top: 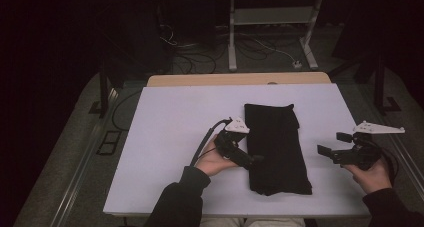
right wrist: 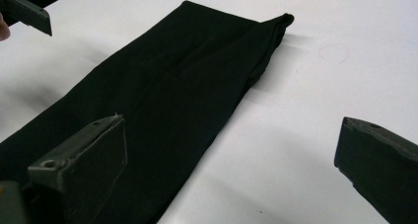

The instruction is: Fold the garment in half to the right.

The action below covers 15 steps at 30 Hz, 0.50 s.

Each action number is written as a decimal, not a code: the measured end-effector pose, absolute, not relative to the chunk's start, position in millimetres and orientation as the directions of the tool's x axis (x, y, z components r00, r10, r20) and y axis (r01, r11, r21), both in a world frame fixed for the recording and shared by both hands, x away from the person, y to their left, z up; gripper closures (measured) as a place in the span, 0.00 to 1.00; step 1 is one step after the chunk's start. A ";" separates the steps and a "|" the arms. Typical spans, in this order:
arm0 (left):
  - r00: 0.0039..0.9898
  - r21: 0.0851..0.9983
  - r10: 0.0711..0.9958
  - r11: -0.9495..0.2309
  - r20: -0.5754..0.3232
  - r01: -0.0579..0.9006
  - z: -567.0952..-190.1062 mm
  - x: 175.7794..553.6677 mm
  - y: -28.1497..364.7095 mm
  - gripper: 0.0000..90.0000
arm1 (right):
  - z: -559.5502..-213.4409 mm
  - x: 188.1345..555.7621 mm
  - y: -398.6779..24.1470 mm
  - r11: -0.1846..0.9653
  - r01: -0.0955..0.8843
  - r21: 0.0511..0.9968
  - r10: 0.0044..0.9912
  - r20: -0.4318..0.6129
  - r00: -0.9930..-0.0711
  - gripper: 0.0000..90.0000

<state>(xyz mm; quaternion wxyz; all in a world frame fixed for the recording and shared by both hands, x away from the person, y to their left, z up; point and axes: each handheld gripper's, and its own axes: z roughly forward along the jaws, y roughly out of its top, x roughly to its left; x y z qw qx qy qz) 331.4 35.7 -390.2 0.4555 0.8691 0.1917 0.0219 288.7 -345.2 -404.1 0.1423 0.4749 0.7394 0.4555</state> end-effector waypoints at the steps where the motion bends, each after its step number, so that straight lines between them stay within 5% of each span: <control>1: 0.924 0.802 0.359 -0.508 -0.136 0.315 -390.0 331.6 38.1 0.00 | -404.2 287.8 -345.5 0.131 0.573 0.809 0.831 0.225 -0.508 0.00; 15: 0.905 0.811 0.404 -0.481 -0.132 0.334 -385.8 331.8 65.9 0.00 | -406.9 279.4 -350.7 0.131 0.575 0.808 0.832 0.226 -0.507 0.00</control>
